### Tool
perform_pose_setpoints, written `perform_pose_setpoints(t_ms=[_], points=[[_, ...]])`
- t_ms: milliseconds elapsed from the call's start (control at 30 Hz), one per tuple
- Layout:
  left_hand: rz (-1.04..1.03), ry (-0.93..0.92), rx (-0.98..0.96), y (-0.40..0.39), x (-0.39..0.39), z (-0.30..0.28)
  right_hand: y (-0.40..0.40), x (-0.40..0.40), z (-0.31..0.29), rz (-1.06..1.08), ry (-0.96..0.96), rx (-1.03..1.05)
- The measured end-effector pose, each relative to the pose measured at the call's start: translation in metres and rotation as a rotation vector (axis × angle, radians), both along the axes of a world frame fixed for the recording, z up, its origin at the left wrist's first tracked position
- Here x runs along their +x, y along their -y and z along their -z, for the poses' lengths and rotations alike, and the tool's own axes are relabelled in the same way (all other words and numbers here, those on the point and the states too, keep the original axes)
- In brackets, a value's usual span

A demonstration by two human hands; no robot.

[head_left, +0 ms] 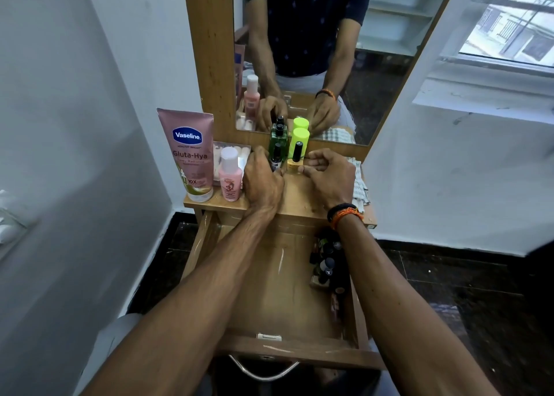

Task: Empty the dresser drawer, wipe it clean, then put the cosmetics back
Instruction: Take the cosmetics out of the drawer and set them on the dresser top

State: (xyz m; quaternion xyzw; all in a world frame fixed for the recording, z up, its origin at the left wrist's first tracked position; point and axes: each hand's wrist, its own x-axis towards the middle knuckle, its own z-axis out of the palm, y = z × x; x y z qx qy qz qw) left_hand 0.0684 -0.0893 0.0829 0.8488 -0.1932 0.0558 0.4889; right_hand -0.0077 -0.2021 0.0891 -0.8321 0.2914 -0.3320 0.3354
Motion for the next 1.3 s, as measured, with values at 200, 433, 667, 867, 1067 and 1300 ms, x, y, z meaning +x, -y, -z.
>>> perform_pose_setpoints(t_ms=[200,433,667,867,1067,1300], points=[[0.033,0.137,-0.017,-0.017,-0.027,0.001,-0.006,-0.056,-0.015,0.058,-0.015,0.049],[0.434,0.161,0.037,-0.047,-0.074,0.021,-0.025,-0.134,-0.002,0.079,-0.209,0.17],[0.771,0.022,0.291,-0.063,-0.1,0.042,-0.052,-0.176,0.031,0.069,-0.363,0.07],[0.824,0.03,0.361,-0.061,-0.116,0.05,-0.061,-0.191,0.05,-0.01,-0.552,-0.119],[0.764,0.061,0.405,-0.056,-0.124,0.056,-0.064,-0.192,0.056,-0.038,-0.662,-0.298],[0.706,0.067,0.418,-0.053,-0.127,0.061,-0.059,-0.188,0.059,-0.043,-0.746,-0.47]])
